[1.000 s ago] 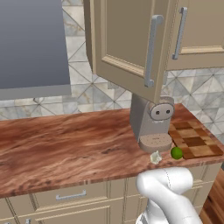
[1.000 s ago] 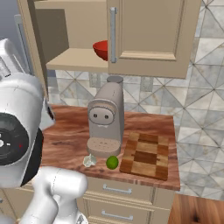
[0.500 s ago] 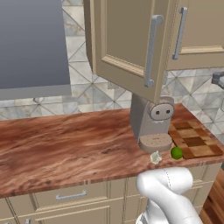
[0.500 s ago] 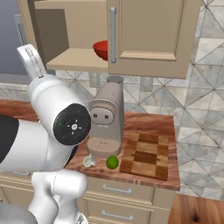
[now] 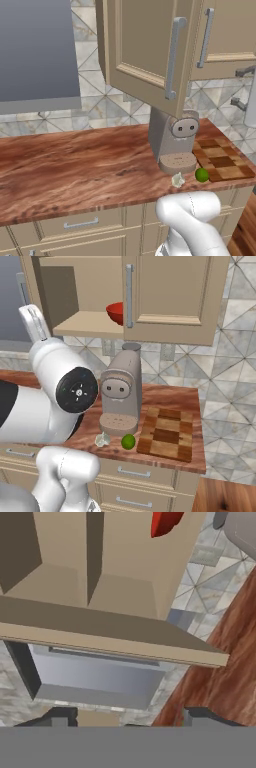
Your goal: Open the cabinet. Place the bowl and condiment on the counter. Then place the lime and garlic on the cutting board.
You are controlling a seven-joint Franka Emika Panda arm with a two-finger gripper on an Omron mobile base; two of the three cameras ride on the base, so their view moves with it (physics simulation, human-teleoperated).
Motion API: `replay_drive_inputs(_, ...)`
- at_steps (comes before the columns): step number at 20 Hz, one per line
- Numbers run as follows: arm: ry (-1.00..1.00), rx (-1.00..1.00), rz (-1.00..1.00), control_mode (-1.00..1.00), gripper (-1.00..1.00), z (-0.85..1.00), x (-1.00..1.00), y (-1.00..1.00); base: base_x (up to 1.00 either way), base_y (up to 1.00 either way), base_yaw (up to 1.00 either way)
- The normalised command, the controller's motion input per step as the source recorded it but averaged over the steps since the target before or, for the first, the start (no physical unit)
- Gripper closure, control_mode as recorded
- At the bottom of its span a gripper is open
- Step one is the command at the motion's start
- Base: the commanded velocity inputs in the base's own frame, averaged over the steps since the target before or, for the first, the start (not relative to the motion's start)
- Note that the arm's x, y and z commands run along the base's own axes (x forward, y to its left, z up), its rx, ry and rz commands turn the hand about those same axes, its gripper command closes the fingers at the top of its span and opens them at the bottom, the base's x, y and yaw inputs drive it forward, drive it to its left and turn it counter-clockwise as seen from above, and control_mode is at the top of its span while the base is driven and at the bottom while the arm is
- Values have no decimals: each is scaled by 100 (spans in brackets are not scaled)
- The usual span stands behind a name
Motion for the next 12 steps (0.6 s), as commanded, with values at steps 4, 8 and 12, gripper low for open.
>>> replay_drive_inputs(4,1,0,3,-100,-100,0,27,0,0,0,0)
replay_drive_inputs(8,4,1,6,-100,-100,0,40,0,0,0,0)
replay_drive_inputs(12,2,2,8,-100,-100,0,33,-1,0,0,0)
